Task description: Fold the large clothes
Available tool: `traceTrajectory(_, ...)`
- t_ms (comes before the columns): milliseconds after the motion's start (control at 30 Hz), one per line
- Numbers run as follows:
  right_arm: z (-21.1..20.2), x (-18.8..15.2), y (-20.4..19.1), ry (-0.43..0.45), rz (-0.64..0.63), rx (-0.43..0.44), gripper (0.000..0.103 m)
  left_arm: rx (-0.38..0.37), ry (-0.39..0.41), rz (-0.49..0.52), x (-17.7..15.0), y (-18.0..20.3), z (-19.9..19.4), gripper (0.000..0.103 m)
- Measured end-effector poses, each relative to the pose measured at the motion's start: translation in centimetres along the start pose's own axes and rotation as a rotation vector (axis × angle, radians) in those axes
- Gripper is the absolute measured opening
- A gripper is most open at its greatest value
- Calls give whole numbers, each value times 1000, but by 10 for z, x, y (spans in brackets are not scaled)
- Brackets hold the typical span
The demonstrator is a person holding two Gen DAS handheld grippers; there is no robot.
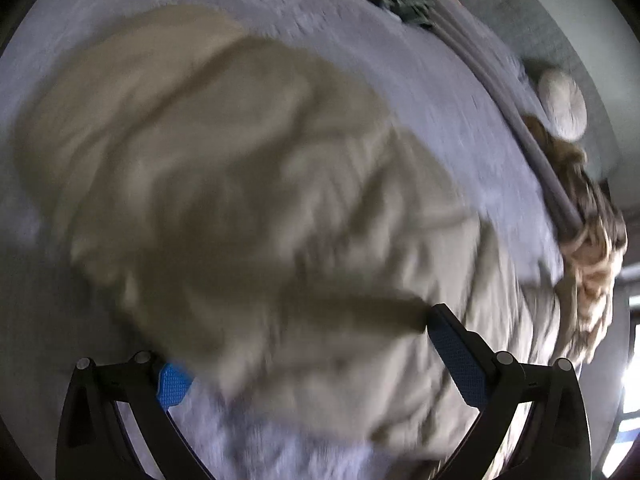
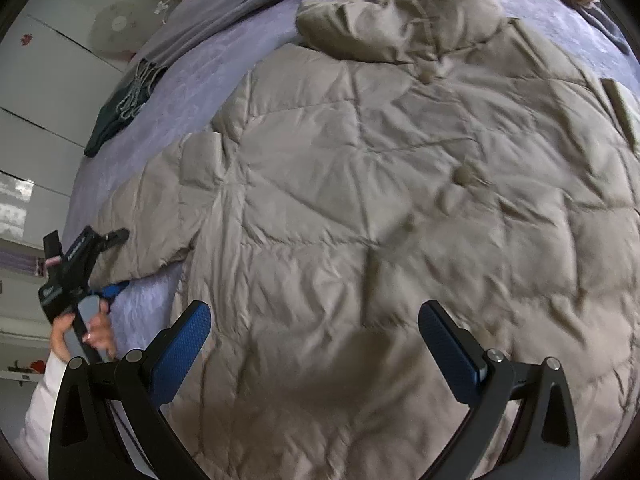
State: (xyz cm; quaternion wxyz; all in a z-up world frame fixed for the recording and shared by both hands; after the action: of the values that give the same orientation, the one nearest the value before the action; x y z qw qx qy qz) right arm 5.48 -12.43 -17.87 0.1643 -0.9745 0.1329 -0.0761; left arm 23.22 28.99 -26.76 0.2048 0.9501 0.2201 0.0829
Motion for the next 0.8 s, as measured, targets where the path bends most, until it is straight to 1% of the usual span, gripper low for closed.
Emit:
traceTrajectory(67, 3, 7, -7, 10, -6, 21, 103, 21, 41, -4, 13, 3, 1, 103)
traceTrajectory(133, 8, 16, -17, 20, -18, 52, 103, 67, 102, 17, 20, 11, -1, 102)
traceTrajectory(167, 12, 21, -24, 23, -26, 70, 103, 88, 135, 31, 24, 14, -5, 94)
traceTrajectory(200, 16, 26, -30, 23, -32, 86, 103, 107, 161, 54, 28, 17, -7, 72)
traceTrajectory(233, 18, 29, -36, 24, -35, 99, 103, 117, 169, 86, 31, 23, -9, 59)
traceTrajectory(267, 21, 33, -43, 26, -38, 116, 103, 125, 166, 118, 32, 28, -9, 34)
traceTrajectory(300, 25, 37, -51, 28, -40, 139, 103, 127, 167, 147, 33, 34, -12, 15)
traceTrajectory(333, 27, 39, -56, 30, -39, 156, 103, 130, 178, 182, 33, 41, -19, 14)
traceTrajectory(400, 33, 45, -66, 37, -30, 193, 102, 142, 228, 240, 32, 52, -39, 14)
traceTrajectory(433, 37, 49, -71, 41, -25, 215, 89, 140, 256, 281, 28, 61, -52, 14)
traceTrajectory(467, 42, 52, -76, 41, -23, 241, 55, 131, 274, 312, 24, 69, -61, 14)
traceTrajectory(533, 57, 58, -84, -2, -15, 279, 14, 106, 302, 384, 14, 88, -79, 14)
traceTrajectory(567, 66, 61, -87, -19, 0, 316, 14, 91, 315, 428, 7, 101, -87, 14)
traceTrajectory(667, 85, 66, -94, -37, 11, 361, 14, 40, 333, 553, -20, 144, -105, 14)
traceTrajectory(767, 111, 65, -98, -104, 29, 414, 13, -32, 310, 670, -47, 186, -110, 14)
traceTrajectory(800, 121, 63, -100, -133, 19, 410, 11, -58, 293, 703, -61, 201, -109, 14)
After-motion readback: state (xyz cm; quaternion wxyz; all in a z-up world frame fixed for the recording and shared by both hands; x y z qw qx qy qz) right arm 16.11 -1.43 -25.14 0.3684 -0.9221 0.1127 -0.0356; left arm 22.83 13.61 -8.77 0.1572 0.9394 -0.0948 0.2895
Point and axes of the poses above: each gripper's, at about its wrist camera, not at the fingertips, and z roughly the way its jaws point, y to its right, x to its top, the point moved 6 cm from there along z, roughly the way its jaws point, and after that the axes turned 9 degrees about -y, right-handed, at the moved point
